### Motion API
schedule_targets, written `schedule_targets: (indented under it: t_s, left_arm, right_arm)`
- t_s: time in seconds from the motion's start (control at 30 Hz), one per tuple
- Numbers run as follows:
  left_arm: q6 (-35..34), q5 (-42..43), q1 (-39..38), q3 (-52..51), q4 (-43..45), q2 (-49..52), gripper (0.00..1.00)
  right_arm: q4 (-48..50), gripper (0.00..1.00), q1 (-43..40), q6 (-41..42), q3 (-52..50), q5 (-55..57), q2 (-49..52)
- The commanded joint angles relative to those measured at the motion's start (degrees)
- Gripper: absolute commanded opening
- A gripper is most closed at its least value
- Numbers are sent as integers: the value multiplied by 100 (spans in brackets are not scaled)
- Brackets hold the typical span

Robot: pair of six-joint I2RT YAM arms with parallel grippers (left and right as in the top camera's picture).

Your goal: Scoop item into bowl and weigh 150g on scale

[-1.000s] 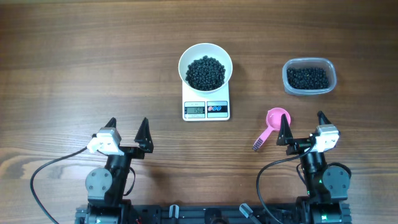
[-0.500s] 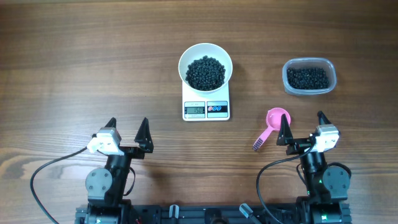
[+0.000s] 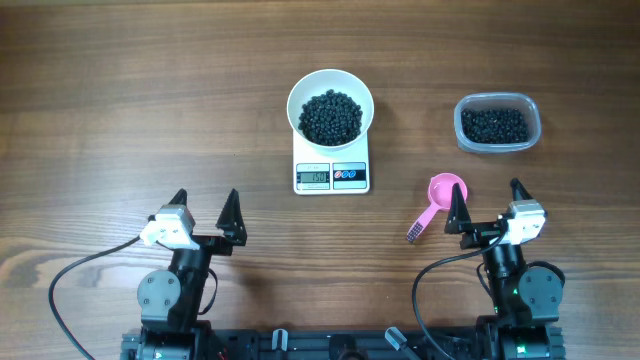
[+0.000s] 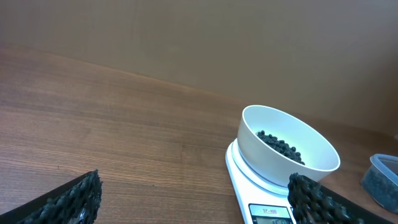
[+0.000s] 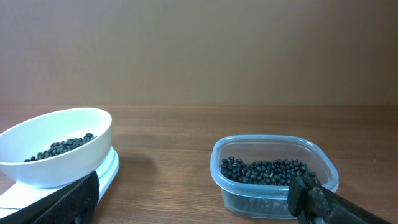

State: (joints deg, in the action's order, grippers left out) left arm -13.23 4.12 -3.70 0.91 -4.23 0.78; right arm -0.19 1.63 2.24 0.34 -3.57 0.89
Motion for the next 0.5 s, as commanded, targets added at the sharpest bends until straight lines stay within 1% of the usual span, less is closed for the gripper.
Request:
schedule_targets:
  t_s: [0.0,0.47]
  left_arm:
    - [-74,-59,-15,-59,15,-61,100]
    - [-72,-59,-15,-59,15,-61,100]
  right_arm:
    - [17,99,35,-72,-4,57,-61]
    - [17,100,35,-70,-4,57,-61]
